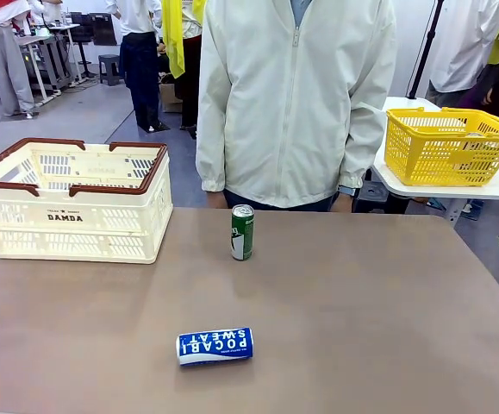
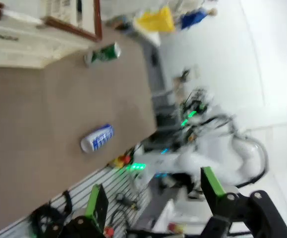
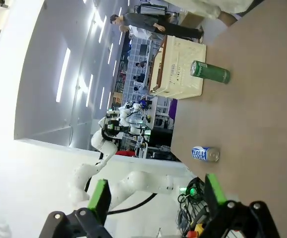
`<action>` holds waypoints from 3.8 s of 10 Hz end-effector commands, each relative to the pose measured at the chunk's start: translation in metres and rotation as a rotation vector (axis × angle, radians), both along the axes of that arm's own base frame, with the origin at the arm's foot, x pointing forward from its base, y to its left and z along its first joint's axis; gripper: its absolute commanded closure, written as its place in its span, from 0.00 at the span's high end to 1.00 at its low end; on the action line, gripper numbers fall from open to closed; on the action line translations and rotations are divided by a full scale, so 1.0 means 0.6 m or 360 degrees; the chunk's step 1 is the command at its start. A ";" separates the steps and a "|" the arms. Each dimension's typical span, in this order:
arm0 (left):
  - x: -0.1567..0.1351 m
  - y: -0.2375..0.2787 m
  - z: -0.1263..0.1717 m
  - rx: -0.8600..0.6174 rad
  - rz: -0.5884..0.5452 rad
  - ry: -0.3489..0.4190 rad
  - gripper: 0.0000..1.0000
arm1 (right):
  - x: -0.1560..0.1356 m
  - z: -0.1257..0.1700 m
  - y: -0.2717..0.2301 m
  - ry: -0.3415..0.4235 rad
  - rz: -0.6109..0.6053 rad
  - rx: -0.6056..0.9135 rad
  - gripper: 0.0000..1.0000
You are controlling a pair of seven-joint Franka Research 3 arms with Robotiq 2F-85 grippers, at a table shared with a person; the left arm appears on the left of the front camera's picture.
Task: Place the drinks into the Shopping basket.
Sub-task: Pick up one drink and place it into the Shopping basket.
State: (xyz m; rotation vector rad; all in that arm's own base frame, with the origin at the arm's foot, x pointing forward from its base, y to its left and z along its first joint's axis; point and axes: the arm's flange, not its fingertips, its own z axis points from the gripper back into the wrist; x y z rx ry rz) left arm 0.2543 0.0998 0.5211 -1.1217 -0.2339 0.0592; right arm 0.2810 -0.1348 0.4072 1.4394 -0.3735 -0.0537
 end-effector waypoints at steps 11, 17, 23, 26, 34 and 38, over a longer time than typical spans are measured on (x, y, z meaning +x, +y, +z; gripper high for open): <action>-0.134 -0.662 -0.087 0.1223 -0.0804 -0.0823 1.00 | -0.008 0.002 -0.005 -0.0023 0.0022 -0.0010 1.00; 0.011 -0.676 -0.165 0.0736 -0.2026 -0.1430 1.00 | -0.008 0.002 -0.005 -0.0023 0.0022 -0.0010 1.00; 0.033 -0.647 -0.223 0.1089 -0.2240 -0.1509 1.00 | -0.008 0.002 -0.005 -0.0023 0.0022 -0.0010 1.00; 0.027 -0.662 -0.230 0.1260 -0.2095 -0.1567 1.00 | -0.008 0.002 -0.005 -0.0023 0.0022 -0.0010 1.00; 0.009 -0.717 -0.382 0.1426 -0.2148 -0.1340 1.00 | -0.008 0.002 -0.005 -0.0023 0.0022 -0.0010 1.00; 0.021 -0.720 -0.417 0.1577 -0.2085 -0.1283 1.00 | -0.008 0.002 -0.005 -0.0023 0.0022 -0.0010 1.00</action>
